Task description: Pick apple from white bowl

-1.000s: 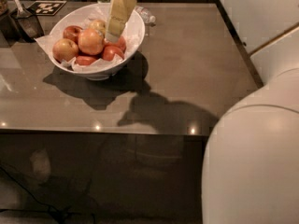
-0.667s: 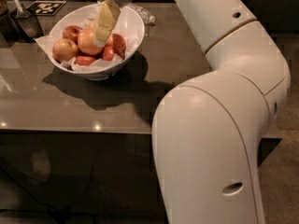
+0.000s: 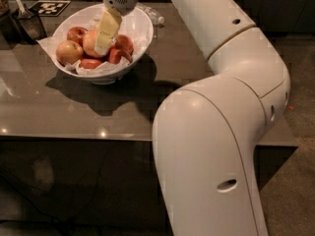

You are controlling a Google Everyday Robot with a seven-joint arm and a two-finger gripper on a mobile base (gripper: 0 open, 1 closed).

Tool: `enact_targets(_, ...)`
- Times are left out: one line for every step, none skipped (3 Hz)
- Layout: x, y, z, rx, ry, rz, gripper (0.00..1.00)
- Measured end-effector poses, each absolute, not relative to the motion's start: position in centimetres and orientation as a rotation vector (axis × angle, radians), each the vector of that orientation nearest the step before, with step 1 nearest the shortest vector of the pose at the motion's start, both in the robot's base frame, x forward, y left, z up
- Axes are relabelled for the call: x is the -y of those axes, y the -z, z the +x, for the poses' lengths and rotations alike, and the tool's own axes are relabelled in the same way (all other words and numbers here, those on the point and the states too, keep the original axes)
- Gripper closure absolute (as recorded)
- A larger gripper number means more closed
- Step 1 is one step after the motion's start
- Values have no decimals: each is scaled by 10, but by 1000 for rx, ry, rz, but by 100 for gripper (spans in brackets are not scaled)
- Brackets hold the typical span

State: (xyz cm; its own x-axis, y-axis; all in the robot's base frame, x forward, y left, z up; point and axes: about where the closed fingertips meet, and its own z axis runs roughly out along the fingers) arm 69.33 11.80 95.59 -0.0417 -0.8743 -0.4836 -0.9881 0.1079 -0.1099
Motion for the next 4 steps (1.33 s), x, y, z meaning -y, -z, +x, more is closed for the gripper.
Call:
enact_targets(-125,-936,701,-2001,-395,-1798,0)
enact_targets(-128,-925,705,-2023,-425,-1785,0)
enact_targets(-132,-924,709,-2013,-423,-1777,19)
enact_targets(-135,-922,711,-2008,-424,-1772,42)
